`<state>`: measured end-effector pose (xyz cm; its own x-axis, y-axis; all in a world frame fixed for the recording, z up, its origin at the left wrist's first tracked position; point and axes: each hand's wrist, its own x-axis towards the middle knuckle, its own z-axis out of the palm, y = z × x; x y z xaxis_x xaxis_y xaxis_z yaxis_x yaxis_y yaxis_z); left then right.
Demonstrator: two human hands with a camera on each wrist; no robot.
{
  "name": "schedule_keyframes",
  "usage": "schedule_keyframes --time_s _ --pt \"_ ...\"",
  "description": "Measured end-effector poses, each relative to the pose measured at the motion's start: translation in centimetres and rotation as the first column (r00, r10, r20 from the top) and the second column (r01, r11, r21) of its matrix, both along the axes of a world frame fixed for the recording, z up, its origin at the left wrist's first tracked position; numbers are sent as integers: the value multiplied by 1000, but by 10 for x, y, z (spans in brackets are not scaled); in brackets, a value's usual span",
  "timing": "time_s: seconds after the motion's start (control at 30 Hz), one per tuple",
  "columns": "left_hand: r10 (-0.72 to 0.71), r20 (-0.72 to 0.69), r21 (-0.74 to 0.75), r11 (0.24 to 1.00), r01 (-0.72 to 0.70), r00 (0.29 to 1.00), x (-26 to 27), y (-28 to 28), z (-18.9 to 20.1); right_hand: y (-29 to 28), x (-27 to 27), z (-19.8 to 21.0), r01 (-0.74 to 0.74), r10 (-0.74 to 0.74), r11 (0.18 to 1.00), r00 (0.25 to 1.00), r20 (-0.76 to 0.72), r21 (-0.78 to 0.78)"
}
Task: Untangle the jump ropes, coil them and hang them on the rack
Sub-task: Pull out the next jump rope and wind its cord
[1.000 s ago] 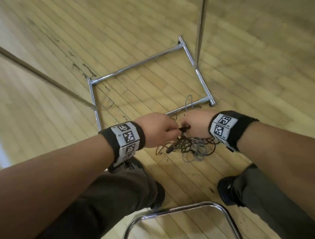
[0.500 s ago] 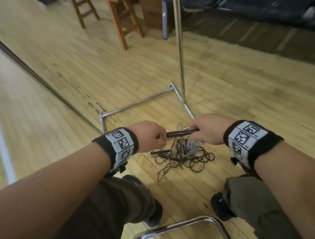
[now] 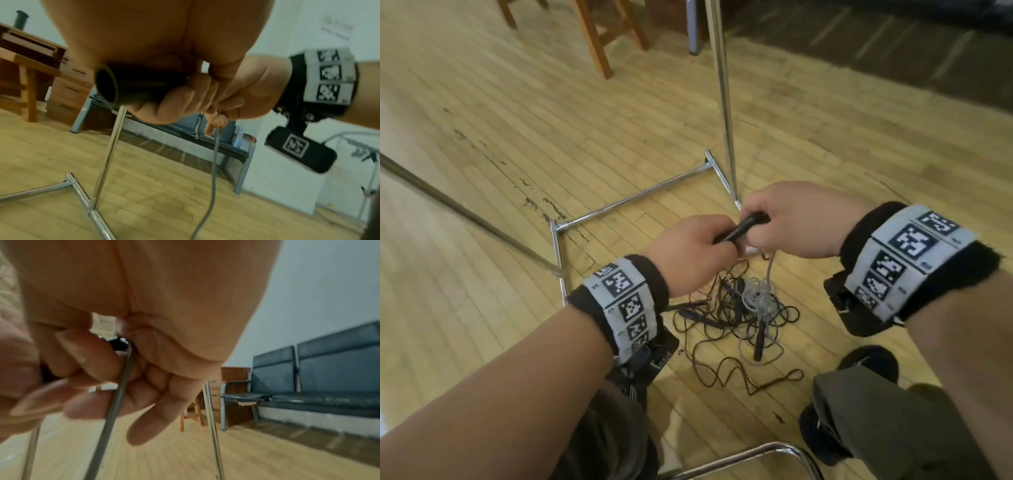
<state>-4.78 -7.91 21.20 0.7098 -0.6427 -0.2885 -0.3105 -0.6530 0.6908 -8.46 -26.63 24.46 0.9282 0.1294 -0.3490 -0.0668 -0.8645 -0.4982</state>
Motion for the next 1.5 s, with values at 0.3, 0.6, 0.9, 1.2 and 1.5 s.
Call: schedule_keyframes --time_s 0.3,0.6,0.9,1.2,1.5 --pt "135 -530 -567 677 -469 837 44 37 8 -7 29 -60 163 -147 980 980 -137 117" --pt "285 -616 -643 356 -678 734 75 80 13 16 23 -92 116 -136 990 934 -331 -80" --pt "150 -402 -465 816 -343 903 41 47 -2 63 25 -38 260 -261 965 963 -68 -25" --pt "197 -330 -401 856 -326 923 46 35 -10 71 36 -59 558 -529 646 819 -221 521" --pt "113 -179 -159 977 -142 977 45 35 -21 66 25 -78 548 -388 679 833 -395 489"
